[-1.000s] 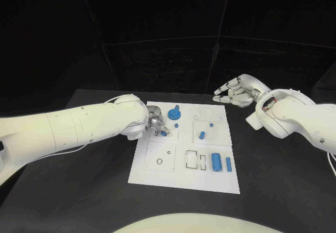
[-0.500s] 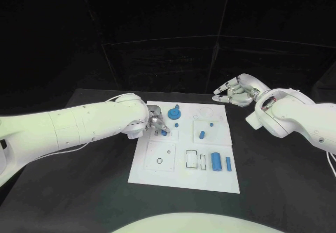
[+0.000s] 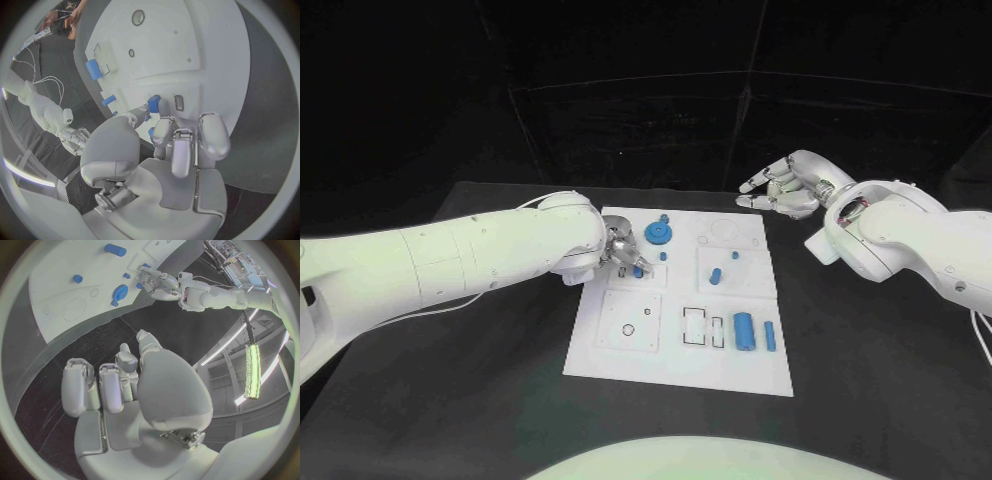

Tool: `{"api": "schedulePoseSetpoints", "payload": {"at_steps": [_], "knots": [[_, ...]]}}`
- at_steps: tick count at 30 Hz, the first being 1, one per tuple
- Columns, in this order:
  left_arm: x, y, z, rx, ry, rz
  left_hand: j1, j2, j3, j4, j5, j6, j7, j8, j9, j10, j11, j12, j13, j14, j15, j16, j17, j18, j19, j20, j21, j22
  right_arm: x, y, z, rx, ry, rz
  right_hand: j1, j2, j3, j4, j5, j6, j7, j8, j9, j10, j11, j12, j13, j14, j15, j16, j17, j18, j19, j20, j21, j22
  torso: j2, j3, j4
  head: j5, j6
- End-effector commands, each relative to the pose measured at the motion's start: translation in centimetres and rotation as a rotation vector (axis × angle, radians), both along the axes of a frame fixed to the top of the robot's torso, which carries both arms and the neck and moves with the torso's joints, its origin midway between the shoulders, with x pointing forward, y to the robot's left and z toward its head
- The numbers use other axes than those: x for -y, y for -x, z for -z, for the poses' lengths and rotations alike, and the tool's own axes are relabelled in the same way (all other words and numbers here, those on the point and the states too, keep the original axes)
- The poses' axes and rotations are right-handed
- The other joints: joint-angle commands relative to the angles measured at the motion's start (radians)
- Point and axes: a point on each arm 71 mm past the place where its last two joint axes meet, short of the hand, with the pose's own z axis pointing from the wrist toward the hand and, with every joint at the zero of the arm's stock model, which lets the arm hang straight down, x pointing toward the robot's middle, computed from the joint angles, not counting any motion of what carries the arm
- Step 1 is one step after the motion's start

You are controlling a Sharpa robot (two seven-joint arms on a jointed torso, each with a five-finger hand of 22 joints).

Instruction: Assemble the parts on the task board

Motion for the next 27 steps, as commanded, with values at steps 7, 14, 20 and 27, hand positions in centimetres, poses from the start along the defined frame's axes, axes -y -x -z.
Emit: {"api": "schedulePoseSetpoints", "payload": {"at_steps": [7,14,20,27], "knots": [[0.0,-0.1,0.0,-0.003,0.001,-0.002,-0.051,-0.016,-0.137,0.041,-0.002,0.011,-0.002,0.006,0.0,0.014,-0.004,0.013,0.012,0.106,-0.012,0.006,0.263,-0.015,0.014,-0.004,0.011,0.014,-0.2,0.0,-0.1,-0.004,0.005,-0.011,-0.021,0.021,-0.039,0.01,-0.089,-0.01,-0.003,0.009,-0.002,-0.009,-0.002,-0.007,-0.006,0.054,-0.004,-0.008,0.011,0.016,-0.01,0.002,-0.01,-0.006,0.0,0.0,0.0004,-0.001,0.0],[-0.4,-0.1,-0.1,0.004,0.003,-0.013,-0.048,-0.011,-0.24,0.071,-0.003,0.014,-0.005,0.006,0.0,0.018,-0.007,0.016,0.017,0.106,-0.015,0.006,0.263,-0.017,0.018,-0.008,0.015,0.024,-0.1,0.0,-0.1,-0.005,0.005,-0.011,-0.032,0.026,-0.059,0.017,-0.111,-0.012,-0.003,0.012,-0.001,-0.01,-0.002,-0.007,-0.007,0.054,-0.004,-0.01,0.009,0.016,-0.01,0.002,-0.011,-0.008,0.0,0.0,0.0014,-0.004,0.002],[-0.8,-0.1,-0.9,0.01,0.009,-0.011,-0.041,-0.028,-0.292,0.081,-0.004,0.013,-0.007,0.005,0.0,0.013,-0.009,0.009,0.009,0.106,-0.017,0.006,0.263,-0.015,0.014,-0.01,0.01,0.017,-0.1,-0.1,0.0,-0.004,0.006,-0.009,-0.039,0.028,-0.068,0.022,-0.111,-0.013,-0.003,0.013,-0.001,-0.009,-0.002,-0.006,-0.007,0.054,-0.004,-0.01,0.009,0.016,-0.01,0.002,-0.011,-0.008,-0.002,-0.0013,0.0018,-0.009,0.003],[-1.7,-1.0,-4.2,-0.004,0.016,0.026,0.046,-0.025,-0.343,0.065,-0.002,-0.067,0.025,-0.043,-0.02,-0.091,0.017,-0.124,-0.145,0.099,0.001,-0.007,0.24,0.011,-0.06,-0.001,-0.09,-0.123,0.1,-0.3,0.0,-0.004,0.008,-0.004,-0.04,0.028,-0.069,0.023,-0.111,-0.013,-0.003,0.013,-0.001,-0.009,-0.002,-0.005,-0.006,0.055,-0.004,-0.01,0.01,0.016,-0.01,0.002,-0.012,-0.008,-0.002,-0.0003,0.0021,-0.013,0.007]]}}
